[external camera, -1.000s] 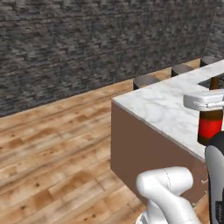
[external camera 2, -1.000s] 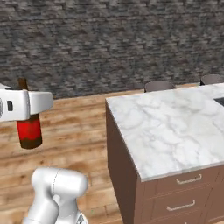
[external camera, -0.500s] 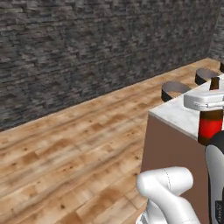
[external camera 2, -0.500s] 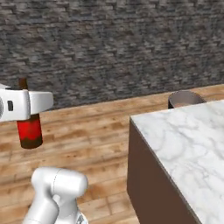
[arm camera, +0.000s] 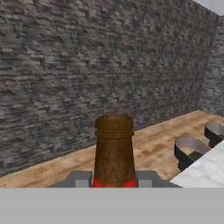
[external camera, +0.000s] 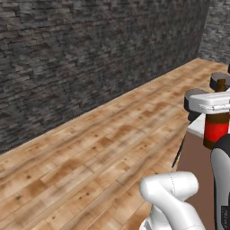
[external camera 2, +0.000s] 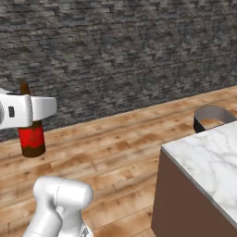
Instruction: Get the candle and the beer from the cabinet and move them to the dining counter.
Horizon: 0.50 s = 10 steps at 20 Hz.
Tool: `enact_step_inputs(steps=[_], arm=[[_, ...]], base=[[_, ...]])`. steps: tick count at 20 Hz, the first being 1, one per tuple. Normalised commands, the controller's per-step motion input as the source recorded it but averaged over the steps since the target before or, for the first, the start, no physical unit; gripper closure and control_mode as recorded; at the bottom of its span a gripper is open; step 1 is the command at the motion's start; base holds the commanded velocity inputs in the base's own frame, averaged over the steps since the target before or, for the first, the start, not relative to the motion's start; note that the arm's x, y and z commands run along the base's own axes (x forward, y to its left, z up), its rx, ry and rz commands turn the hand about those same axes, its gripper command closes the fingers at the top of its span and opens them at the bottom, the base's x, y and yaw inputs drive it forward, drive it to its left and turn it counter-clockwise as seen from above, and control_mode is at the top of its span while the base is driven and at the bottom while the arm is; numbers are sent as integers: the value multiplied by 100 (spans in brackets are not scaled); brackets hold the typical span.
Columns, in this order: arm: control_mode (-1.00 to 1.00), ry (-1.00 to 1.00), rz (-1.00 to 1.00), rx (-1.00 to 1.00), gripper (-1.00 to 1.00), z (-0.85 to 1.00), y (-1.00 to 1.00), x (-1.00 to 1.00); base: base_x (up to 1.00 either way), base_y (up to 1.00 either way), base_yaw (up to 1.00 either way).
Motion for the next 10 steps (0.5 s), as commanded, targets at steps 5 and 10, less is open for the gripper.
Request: enact_step_inputs(steps=[5, 10], arm=[[100, 0, 0, 0, 100, 0, 0, 0], [100, 0, 0, 0, 100, 0, 0, 0]], base=[[80, 100, -46], [68, 98, -58]])
